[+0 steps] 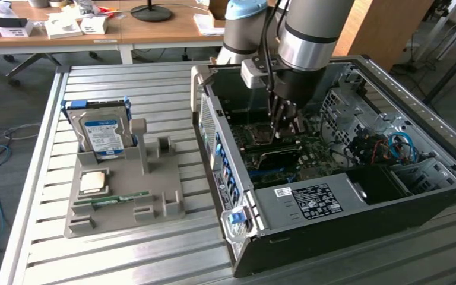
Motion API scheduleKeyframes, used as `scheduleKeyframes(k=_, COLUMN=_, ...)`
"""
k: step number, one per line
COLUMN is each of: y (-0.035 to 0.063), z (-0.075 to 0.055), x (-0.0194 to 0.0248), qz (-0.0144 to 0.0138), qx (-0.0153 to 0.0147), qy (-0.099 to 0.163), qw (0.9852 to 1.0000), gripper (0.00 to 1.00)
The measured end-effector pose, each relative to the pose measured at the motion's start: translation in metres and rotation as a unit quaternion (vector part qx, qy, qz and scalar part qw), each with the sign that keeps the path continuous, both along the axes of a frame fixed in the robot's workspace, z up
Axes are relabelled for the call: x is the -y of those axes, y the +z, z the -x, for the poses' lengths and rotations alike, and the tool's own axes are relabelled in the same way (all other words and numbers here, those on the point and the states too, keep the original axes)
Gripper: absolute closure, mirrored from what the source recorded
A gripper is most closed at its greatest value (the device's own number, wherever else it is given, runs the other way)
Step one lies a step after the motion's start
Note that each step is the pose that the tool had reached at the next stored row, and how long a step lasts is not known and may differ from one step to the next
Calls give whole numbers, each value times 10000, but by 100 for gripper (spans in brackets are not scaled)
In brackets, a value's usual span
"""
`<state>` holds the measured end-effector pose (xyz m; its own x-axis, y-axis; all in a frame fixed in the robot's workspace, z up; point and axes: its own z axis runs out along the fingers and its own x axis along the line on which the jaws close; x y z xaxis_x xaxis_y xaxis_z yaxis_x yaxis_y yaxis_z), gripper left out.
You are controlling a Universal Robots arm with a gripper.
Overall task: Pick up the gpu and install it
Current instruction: 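Press down on the gpu until it lock into place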
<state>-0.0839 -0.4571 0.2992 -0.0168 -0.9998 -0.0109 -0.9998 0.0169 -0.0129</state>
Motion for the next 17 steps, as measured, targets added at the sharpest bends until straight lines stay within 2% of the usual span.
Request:
scheduleKeyframes(k=5, y=-9, z=40, x=-13, qz=0, qx=0, qy=-1, qw=10000, gripper=89)
scheduleKeyframes(k=17, y=-136, z=47, x=-19, qz=0, qx=0, qy=-2, qw=10000, gripper=89)
